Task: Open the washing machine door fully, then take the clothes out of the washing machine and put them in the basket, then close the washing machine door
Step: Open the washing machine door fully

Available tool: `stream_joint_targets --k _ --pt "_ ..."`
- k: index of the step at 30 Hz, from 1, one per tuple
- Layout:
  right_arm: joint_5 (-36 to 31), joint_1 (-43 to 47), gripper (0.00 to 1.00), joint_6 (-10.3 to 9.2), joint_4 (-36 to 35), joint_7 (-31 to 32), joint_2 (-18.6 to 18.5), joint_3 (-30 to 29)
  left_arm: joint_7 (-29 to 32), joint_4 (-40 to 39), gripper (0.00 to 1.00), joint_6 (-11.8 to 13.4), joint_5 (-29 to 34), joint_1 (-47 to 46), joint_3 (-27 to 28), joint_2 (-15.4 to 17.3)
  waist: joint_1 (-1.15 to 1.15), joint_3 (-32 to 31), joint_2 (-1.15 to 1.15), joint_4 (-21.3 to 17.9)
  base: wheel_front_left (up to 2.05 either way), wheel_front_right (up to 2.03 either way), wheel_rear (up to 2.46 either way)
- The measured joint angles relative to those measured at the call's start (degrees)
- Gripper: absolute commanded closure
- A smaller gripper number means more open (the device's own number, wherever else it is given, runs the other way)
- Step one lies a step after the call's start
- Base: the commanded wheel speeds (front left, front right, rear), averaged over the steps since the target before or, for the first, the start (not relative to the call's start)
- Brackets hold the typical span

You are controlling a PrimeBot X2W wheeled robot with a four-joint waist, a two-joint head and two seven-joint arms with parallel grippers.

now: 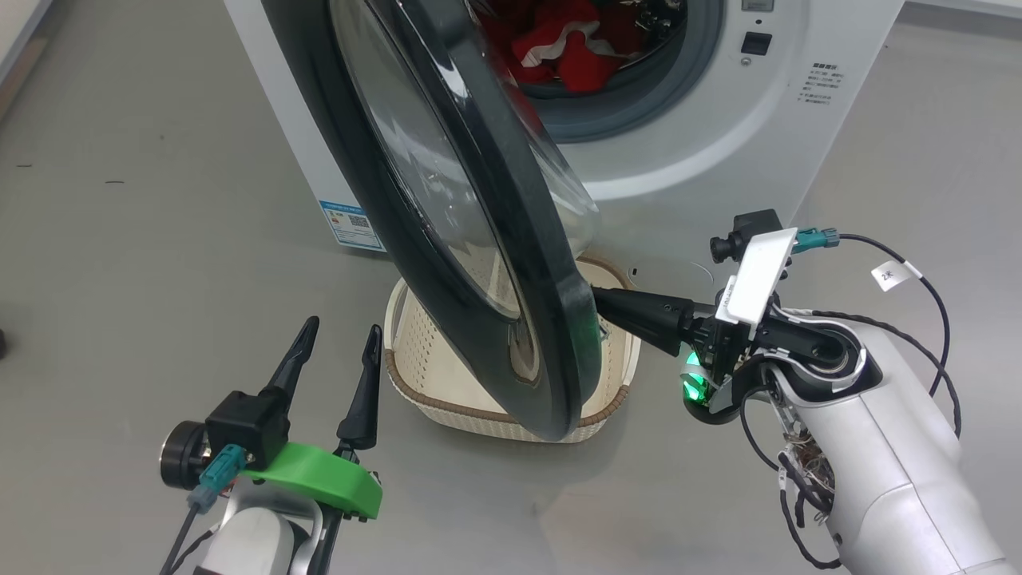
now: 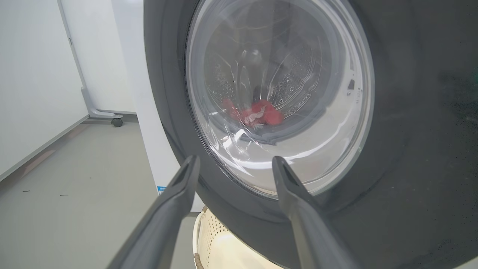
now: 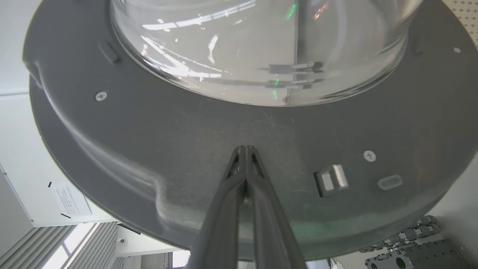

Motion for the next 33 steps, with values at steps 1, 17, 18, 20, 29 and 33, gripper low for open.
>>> stream_joint_targets --k 1,17,18,20,29,33 --pt "0.01 0.26 1.00 0.00 -0.43 0.00 0.00 0.52 0.00 0.00 0.00 0.01 -0.02 0.05 0.00 0.00 0.00 -0.10 0.00 0.23 0.00 0.00 0.00" --pt "3.02 4.59 1.00 0.01 -4.67 -1.70 0.00 7.12 0.00 0.07 0.00 0.20 -0.60 0.86 -0.75 0.03 0.00 -1.33 0.00 4.08 0.00 0.00 0.00" --pt "3.04 4.85 1.00 0.01 -4.89 -1.86 -0.01 7.37 0.00 0.05 0.00 0.20 -0.60 0.88 -0.78 0.03 0.00 -1.41 0.00 4.40 0.00 0.00 0.00" --pt "3.42 5.33 1.00 0.01 -5.20 -2.48 -0.01 7.89 0.00 0.04 0.00 0.22 -0.81 0.93 -0.88 0.02 0.00 -1.56 0.00 5.07 0.00 0.00 0.00" --pt "3.43 5.60 1.00 0.01 -6.55 -4.71 -0.05 10.66 0.00 -0.41 0.00 0.47 -1.30 1.69 -1.58 0.04 0.00 -1.47 0.00 8.62 0.00 0.00 0.00" --pt "3.54 5.60 1.00 0.01 -6.98 -5.38 -0.07 11.44 0.00 -1.03 0.00 0.70 -1.58 1.70 -1.54 0.04 0.00 -1.21 0.00 9.95 0.00 0.00 0.00"
